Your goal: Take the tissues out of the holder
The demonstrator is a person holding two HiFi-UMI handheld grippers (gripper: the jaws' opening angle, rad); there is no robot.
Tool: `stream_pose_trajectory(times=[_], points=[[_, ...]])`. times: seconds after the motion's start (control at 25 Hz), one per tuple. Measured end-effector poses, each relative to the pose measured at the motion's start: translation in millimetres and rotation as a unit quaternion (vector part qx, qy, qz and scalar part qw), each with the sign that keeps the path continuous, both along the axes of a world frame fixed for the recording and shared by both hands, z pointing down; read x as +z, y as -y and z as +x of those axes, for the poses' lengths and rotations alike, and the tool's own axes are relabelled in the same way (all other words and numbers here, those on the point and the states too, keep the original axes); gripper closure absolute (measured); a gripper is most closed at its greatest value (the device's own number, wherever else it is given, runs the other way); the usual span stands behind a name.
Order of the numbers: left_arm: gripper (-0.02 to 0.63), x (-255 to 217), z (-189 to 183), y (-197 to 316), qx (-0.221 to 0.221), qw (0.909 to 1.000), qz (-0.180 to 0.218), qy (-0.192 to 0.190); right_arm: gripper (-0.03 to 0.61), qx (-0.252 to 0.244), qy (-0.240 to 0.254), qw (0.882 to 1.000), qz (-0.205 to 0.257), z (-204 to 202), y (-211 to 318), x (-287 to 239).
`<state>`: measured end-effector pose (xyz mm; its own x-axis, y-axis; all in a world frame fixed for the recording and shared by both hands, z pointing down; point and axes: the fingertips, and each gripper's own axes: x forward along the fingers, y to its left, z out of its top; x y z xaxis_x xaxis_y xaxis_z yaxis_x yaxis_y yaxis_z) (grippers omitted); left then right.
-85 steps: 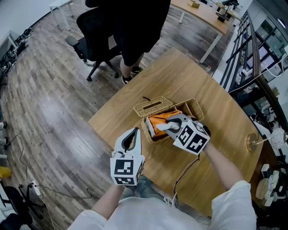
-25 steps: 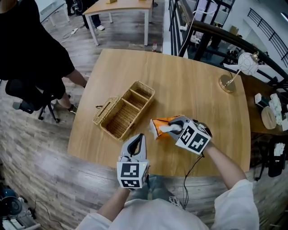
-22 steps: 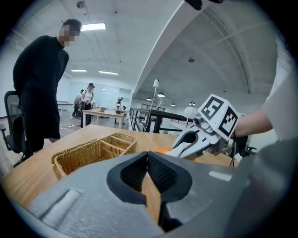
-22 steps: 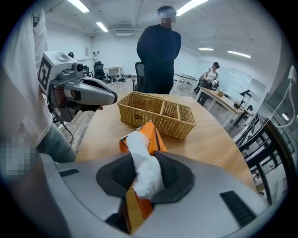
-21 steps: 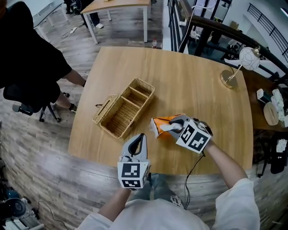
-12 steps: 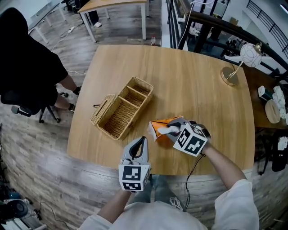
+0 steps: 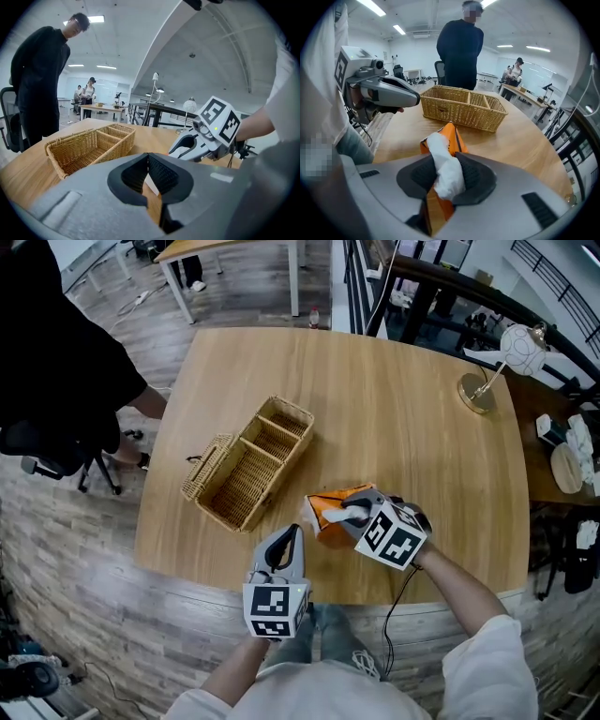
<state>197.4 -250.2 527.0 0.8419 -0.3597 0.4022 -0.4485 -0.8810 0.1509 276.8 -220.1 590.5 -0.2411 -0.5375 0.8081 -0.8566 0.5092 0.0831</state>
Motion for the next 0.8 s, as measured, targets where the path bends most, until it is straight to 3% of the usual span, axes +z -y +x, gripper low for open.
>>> stream_pose_trajectory(times=[0.48,0.8], points=[[0.604,-1.1,0.3,1.9,-0.011,0.9999,-0.004,-0.004,0.47,0.024,0.019,0.999,0.007,-2.7,-0.3,2.3],[0.604,-2.2,1.8,2.5,-0.018,0.9998,-0.003,-0.005,0.385,0.023,0.044,0.999,0.016,-3.2,-0.7,0.4]])
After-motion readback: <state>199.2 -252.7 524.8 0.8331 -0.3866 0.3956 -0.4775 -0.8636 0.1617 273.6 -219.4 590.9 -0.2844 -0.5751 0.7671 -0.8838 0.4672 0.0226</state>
